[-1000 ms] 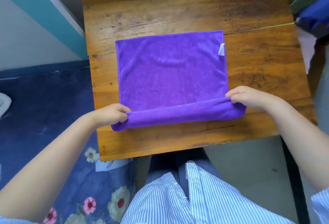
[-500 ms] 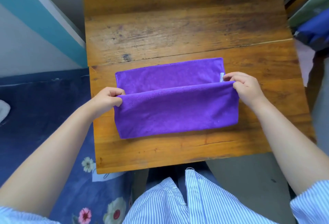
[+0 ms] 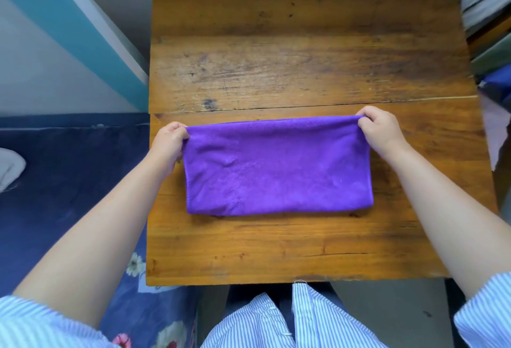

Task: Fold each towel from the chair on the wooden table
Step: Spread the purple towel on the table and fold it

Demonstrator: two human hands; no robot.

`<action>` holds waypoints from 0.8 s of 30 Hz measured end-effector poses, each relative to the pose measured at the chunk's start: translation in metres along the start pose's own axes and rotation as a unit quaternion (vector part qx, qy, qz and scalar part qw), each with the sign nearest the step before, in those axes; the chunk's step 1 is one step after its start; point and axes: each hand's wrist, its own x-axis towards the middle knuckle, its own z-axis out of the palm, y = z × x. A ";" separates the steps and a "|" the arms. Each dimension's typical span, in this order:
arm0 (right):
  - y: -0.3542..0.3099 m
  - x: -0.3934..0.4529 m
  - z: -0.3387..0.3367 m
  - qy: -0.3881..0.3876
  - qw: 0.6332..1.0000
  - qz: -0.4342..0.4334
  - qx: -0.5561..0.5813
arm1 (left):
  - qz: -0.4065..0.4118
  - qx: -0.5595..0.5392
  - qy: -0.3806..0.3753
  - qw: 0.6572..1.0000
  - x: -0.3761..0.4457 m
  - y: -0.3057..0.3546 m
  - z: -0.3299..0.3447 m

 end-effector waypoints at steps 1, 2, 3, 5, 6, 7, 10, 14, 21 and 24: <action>0.001 0.001 0.002 0.012 1.000 0.000 -0.011 | -0.001 0.018 0.014 1.000 0.004 -0.002 0.002; 0.002 0.003 0.003 0.019 1.000 0.001 -0.020 | 0.001 0.034 0.025 0.999 0.008 -0.003 0.003; 0.002 0.004 0.004 0.028 0.999 0.001 -0.024 | 0.005 0.047 0.034 0.998 0.011 -0.004 0.005; 0.004 0.004 0.006 0.053 0.998 -0.002 -0.028 | 0.019 0.067 0.051 0.996 0.015 -0.007 0.007; 0.004 0.003 0.007 0.063 0.998 -0.001 -0.029 | 0.026 0.074 0.059 0.995 0.016 -0.008 0.008; 0.004 0.002 0.008 0.070 0.997 0.002 -0.031 | 0.032 0.079 0.068 0.994 0.017 -0.008 0.009; 0.004 0.002 0.013 0.083 0.996 0.008 -0.027 | 0.047 0.108 0.094 0.989 0.017 -0.007 0.014; 0.004 0.007 0.019 0.090 0.994 0.045 -0.033 | 0.033 0.198 0.117 0.973 0.015 -0.006 0.022; 0.001 0.014 0.026 0.102 0.988 0.074 -0.084 | 0.063 0.279 0.120 0.951 0.014 -0.007 0.026; -0.002 0.014 0.028 0.095 0.986 0.088 -0.106 | 0.075 0.324 0.128 0.934 0.014 -0.009 0.027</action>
